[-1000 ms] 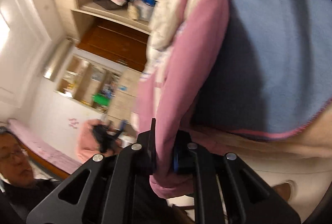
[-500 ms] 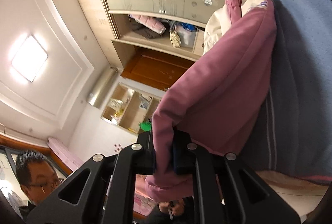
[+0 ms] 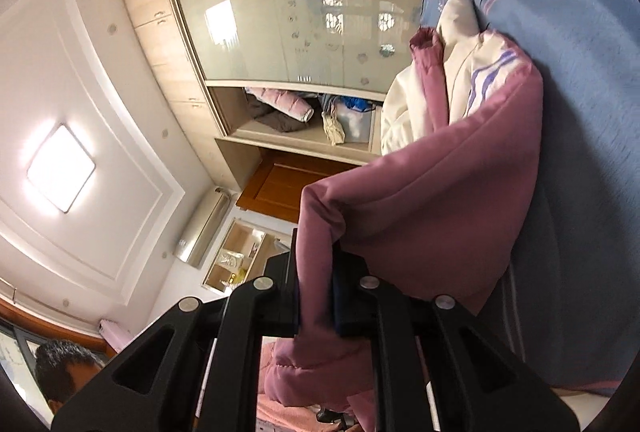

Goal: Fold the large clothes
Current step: 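Lift the pink hem with the right tool while the left tool reaches the hem, then grasp the hem with the left tool while the right tool holds it lifted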

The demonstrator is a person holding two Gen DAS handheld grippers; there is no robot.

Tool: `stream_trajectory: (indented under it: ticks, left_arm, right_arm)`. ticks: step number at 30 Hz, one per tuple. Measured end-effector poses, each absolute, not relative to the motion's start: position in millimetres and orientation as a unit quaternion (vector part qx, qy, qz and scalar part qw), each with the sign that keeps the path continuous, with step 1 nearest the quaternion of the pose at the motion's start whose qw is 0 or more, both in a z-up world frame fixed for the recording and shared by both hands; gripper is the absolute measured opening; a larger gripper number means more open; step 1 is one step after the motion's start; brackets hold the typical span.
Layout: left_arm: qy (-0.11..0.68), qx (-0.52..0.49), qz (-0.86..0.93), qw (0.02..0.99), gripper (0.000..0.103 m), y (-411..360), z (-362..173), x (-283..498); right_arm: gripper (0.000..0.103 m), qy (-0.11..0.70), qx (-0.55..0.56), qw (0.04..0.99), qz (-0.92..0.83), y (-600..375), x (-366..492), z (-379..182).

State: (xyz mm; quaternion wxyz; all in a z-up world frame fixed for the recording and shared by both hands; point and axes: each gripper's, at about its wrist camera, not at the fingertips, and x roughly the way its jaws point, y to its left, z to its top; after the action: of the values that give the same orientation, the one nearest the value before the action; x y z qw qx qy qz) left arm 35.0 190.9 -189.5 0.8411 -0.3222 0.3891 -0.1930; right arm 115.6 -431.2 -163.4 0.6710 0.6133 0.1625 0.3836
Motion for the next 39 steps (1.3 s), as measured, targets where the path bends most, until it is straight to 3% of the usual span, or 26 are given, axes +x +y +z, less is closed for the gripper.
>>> stream_trajectory:
  ticks: [9, 13, 14, 15, 17, 18, 19, 31, 39]
  left_arm:
    - [0.470, -0.246, -0.250, 0.810, 0.101, 173, -206, 100]
    - [0.488, -0.273, -0.300, 0.773, 0.100, 164, -218, 114]
    - [0.489, -0.275, -0.309, 0.768, 0.094, 162, -218, 114]
    - [0.489, -0.274, -0.322, 0.763, 0.070, 159, -216, 112]
    - [0.486, -0.263, -0.334, 0.764, 0.048, 156, -210, 105]
    - [0.480, -0.263, -0.349, 0.761, 0.023, 155, -206, 102]
    - [0.472, -0.266, -0.366, 0.757, 0.017, 154, -200, 98]
    - [0.378, -0.344, -0.429, 0.745, 0.012, 168, -122, 100]
    - [0.338, -0.332, -0.459, 0.751, 0.012, 143, -46, 150]
  right_arm:
    - [0.011, 0.166, 0.615, 0.676, 0.369, -437, 119, -164]
    - [0.012, 0.171, 0.617, 0.675, 0.368, -439, 114, -166]
    - [0.012, 0.171, 0.617, 0.675, 0.366, -439, 113, -166]
    - [0.012, 0.171, 0.617, 0.675, 0.366, -440, 113, -166]
    - [0.012, 0.174, 0.615, 0.676, 0.367, -439, 113, -165]
    - [0.012, 0.176, 0.613, 0.677, 0.368, -439, 113, -165]
    - [0.012, 0.176, 0.612, 0.679, 0.366, -440, 112, -165]
    - [0.012, 0.170, 0.616, 0.664, 0.389, -434, 115, -161]
    - [0.012, 0.174, 0.594, 0.661, 0.424, -422, 154, -114]
